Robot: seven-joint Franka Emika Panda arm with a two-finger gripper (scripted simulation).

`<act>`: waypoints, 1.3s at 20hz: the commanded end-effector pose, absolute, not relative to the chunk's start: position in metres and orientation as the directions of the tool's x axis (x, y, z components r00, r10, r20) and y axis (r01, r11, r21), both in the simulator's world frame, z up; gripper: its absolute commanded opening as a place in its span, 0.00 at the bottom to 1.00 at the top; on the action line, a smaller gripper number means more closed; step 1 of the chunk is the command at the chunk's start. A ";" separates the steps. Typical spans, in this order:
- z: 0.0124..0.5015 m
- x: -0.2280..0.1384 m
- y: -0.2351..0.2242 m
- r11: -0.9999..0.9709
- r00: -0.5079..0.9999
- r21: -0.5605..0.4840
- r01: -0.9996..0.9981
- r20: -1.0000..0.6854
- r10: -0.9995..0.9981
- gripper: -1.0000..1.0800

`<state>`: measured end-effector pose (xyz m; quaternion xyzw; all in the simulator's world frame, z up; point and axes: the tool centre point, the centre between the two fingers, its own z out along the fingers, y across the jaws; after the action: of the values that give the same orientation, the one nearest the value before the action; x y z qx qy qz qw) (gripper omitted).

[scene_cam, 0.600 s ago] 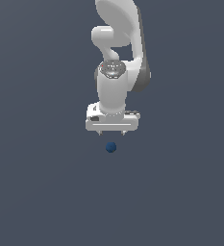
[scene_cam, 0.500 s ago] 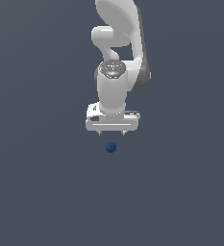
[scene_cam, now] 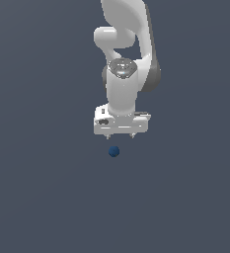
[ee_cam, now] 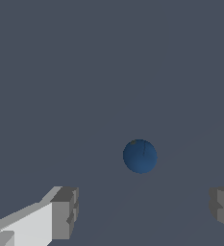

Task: Pick up the object and move it to a goal position.

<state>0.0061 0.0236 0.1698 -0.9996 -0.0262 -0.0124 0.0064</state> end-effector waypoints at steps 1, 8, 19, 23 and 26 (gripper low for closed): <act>0.169 0.006 0.023 -0.999 0.998 -0.012 0.052 0.024 0.052 0.96; 0.145 0.006 0.017 -0.999 0.999 -0.010 0.037 0.018 0.037 0.96; 0.084 0.002 -0.001 -1.000 1.000 -0.001 0.001 0.001 0.001 0.96; 0.083 0.002 -0.002 -1.000 1.000 0.000 0.000 -0.001 0.000 0.96; 0.079 0.002 -0.002 -1.000 1.000 0.000 0.000 -0.001 0.000 0.96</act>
<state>0.0019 -0.0021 0.0812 -1.0000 -0.0001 0.0003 0.0002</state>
